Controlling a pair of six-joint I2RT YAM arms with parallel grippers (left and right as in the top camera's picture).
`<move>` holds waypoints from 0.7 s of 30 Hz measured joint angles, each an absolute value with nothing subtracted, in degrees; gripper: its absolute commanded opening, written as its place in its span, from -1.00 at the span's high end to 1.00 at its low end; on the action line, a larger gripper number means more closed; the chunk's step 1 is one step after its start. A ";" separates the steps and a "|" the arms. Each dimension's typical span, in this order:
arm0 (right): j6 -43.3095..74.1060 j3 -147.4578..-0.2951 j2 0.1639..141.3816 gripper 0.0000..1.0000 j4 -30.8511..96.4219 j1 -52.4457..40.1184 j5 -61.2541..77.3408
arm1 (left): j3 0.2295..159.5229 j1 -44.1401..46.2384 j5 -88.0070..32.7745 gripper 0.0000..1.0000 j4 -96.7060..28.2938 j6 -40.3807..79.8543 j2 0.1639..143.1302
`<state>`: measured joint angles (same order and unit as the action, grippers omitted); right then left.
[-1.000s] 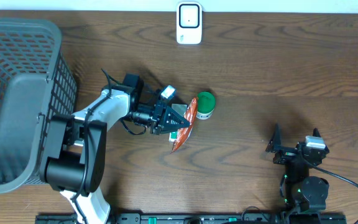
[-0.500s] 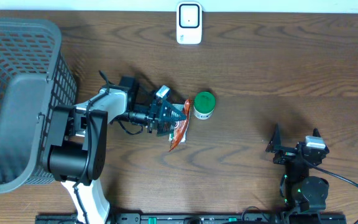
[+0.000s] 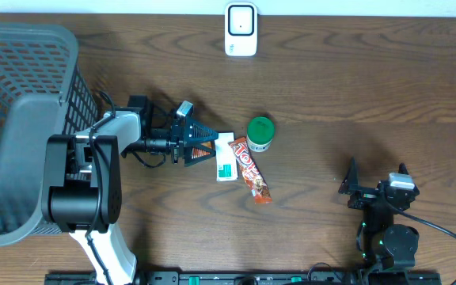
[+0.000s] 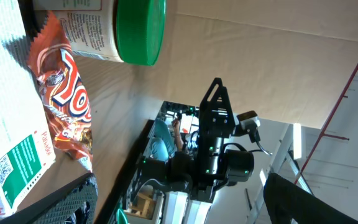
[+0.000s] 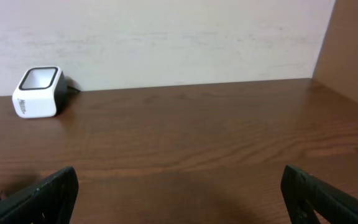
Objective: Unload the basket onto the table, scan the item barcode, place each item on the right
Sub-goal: 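Retract the left gripper toward the basket and bring the right arm in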
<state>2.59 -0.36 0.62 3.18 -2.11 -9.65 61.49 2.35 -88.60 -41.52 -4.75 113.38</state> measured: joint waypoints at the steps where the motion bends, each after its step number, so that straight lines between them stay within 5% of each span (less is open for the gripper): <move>1: 2.59 -0.36 0.62 -0.99 3.18 -2.11 -9.65 | 61.49 2.35 -88.55 -0.69 -41.52 -4.75 113.38; 11: 2.59 -0.36 0.62 -0.99 3.16 -2.11 -9.65 | 61.49 4.49 -64.77 -0.69 -42.28 -3.16 106.17; 21: 2.59 -0.36 0.62 -0.99 3.18 -2.11 -9.63 | 61.58 28.60 -16.34 -0.69 -38.81 7.88 66.41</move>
<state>2.59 -0.36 0.62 3.18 -2.11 -9.63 61.58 28.60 -16.34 -38.81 7.88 66.41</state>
